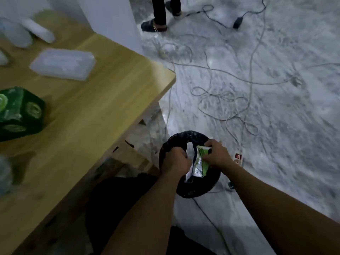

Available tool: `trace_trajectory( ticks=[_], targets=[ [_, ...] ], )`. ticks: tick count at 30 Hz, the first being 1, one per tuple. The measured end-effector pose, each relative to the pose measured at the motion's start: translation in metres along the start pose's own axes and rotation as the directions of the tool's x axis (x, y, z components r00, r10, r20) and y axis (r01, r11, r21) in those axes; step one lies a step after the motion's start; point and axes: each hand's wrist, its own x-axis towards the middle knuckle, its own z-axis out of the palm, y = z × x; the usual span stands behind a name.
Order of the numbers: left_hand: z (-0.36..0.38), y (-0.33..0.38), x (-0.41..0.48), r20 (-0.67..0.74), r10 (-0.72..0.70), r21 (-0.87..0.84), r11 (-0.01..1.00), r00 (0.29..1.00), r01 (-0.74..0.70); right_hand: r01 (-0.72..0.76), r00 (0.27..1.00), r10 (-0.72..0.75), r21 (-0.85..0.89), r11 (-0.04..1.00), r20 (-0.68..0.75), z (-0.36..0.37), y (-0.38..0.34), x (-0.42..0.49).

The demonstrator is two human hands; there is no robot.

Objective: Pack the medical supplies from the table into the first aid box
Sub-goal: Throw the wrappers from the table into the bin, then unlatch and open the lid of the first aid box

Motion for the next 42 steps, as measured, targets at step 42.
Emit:
trace_trajectory(
  ticks=[42],
  targets=[
    [-0.389, -0.127, -0.349, -0.840, 0.065, -0.050, 0.979, 0.539, -0.196, 0.894, 0.449, -0.852, -0.139, 0.427, 0.269, 0.020, -0.430, -0.327]
  ],
)
